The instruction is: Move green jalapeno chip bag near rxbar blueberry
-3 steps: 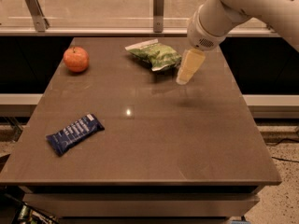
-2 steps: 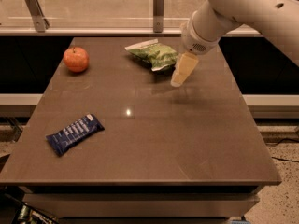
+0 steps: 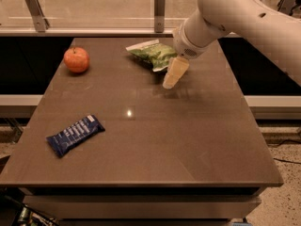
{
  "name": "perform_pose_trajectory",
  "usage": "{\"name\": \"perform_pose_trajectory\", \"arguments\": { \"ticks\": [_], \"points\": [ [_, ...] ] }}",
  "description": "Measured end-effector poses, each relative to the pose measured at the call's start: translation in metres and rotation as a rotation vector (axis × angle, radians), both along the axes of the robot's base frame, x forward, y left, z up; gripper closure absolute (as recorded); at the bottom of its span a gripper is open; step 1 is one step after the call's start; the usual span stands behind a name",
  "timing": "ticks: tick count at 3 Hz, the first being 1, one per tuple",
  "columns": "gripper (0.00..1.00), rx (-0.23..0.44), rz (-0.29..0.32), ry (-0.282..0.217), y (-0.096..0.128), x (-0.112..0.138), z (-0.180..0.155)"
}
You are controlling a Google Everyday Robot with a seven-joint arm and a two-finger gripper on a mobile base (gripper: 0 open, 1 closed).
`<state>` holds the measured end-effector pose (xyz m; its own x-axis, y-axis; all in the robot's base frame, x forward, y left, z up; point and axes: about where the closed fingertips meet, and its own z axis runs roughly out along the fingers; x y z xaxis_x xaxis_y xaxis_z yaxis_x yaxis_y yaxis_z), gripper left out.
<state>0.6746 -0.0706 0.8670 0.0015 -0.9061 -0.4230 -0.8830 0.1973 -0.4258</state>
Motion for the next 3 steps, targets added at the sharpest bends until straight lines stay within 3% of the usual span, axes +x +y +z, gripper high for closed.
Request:
{"name": "perform_pose_trajectory", "arguments": {
  "ticks": [1,3],
  "points": [
    [0.00,-0.002,0.002,0.000,0.000,0.000,-0.001],
    [0.00,-0.033,0.091,-0.036,-0.004,0.020,-0.015]
  ]
}}
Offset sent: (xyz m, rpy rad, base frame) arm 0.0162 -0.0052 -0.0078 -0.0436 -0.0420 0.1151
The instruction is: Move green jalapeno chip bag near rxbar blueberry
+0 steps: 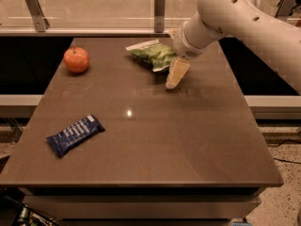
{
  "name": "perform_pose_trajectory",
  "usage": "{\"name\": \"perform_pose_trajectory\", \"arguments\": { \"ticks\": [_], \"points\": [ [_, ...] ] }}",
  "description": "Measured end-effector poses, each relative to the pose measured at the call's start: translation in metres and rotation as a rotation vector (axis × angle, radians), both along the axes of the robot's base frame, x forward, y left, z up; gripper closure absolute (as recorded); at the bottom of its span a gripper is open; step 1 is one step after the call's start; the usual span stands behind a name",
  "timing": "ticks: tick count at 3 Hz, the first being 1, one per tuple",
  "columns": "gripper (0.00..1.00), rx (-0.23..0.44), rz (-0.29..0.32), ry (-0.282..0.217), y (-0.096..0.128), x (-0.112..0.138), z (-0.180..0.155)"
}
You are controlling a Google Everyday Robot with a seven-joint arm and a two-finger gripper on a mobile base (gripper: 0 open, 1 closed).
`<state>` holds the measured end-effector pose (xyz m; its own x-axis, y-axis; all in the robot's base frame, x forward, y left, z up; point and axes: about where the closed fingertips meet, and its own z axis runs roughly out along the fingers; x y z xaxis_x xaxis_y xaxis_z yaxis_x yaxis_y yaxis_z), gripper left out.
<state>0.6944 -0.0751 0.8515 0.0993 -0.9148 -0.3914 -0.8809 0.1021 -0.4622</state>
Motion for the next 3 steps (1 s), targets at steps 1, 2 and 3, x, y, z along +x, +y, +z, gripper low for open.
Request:
{"name": "perform_pose_trajectory", "arguments": {
  "ticks": [1,2,3],
  "points": [
    [0.18,-0.002,0.006,0.001,0.0015,0.0000,-0.0020],
    [0.41,-0.003,0.009,0.004,0.0030,0.0000,-0.0037],
    [0.64,-0.003,0.011,0.007,0.0044,-0.0001,-0.0054]
  ]
}}
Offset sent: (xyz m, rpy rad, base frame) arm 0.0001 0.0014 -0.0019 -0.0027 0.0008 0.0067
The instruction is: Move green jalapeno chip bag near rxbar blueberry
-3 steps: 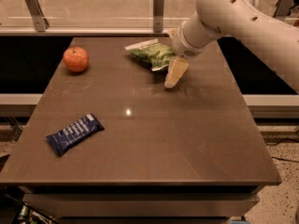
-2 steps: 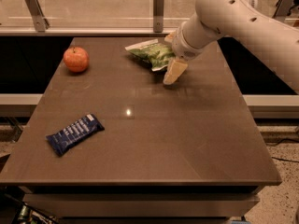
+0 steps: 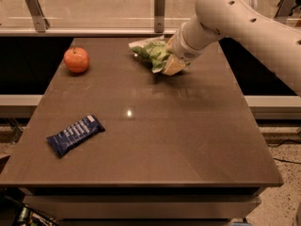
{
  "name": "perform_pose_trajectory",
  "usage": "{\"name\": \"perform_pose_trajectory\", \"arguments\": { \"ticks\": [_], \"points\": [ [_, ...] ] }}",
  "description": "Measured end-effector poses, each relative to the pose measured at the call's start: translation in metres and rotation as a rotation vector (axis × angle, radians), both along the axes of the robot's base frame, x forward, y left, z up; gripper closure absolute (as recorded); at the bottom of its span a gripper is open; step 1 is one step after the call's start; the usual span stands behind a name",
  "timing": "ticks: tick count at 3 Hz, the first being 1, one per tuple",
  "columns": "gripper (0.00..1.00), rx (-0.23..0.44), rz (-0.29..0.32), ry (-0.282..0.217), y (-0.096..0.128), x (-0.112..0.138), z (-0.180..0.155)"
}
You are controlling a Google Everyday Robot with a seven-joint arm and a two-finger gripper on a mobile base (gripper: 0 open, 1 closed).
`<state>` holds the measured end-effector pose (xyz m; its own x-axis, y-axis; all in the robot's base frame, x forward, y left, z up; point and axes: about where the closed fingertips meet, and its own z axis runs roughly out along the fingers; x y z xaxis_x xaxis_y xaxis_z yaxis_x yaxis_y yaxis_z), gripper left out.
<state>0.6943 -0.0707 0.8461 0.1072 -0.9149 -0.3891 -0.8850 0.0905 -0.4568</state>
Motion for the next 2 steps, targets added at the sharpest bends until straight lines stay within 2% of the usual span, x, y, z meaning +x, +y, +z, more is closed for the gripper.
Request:
{"name": "perform_pose_trajectory", "arguments": {
  "ticks": [1,2],
  "points": [
    [0.87,0.000,0.002,0.003,0.0014,-0.0001,-0.0017],
    [1.00,-0.001,0.005,0.005,0.0029,-0.0003,-0.0034]
  ]
}}
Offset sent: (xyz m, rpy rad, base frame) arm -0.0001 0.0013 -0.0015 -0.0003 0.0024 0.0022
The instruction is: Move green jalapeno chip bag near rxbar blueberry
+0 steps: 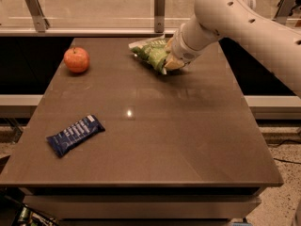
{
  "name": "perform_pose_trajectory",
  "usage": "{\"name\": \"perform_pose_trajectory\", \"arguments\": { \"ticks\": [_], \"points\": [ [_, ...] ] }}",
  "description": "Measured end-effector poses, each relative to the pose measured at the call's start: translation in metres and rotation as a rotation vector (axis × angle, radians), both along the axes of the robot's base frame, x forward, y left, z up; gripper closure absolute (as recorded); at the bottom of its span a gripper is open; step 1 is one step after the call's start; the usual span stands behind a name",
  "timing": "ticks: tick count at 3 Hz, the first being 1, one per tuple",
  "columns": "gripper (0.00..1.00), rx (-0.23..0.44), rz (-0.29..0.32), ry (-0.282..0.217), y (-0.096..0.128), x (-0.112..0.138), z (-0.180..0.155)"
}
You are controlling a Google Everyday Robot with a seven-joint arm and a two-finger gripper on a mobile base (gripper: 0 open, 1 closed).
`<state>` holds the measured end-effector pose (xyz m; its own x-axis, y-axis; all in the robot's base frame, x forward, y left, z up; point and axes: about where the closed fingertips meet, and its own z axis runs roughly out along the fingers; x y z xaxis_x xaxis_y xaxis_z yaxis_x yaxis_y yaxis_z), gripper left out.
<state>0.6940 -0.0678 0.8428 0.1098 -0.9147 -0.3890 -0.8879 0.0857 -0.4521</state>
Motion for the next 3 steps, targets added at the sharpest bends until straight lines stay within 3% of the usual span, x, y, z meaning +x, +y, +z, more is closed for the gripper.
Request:
{"name": "perform_pose_trajectory", "arguments": {
  "ticks": [1,3],
  "points": [
    [1.00,0.000,0.002,0.000,0.001,0.000,0.000],
    [1.00,-0.031,0.059,-0.021,0.015,-0.014,0.038]
  ]
}}
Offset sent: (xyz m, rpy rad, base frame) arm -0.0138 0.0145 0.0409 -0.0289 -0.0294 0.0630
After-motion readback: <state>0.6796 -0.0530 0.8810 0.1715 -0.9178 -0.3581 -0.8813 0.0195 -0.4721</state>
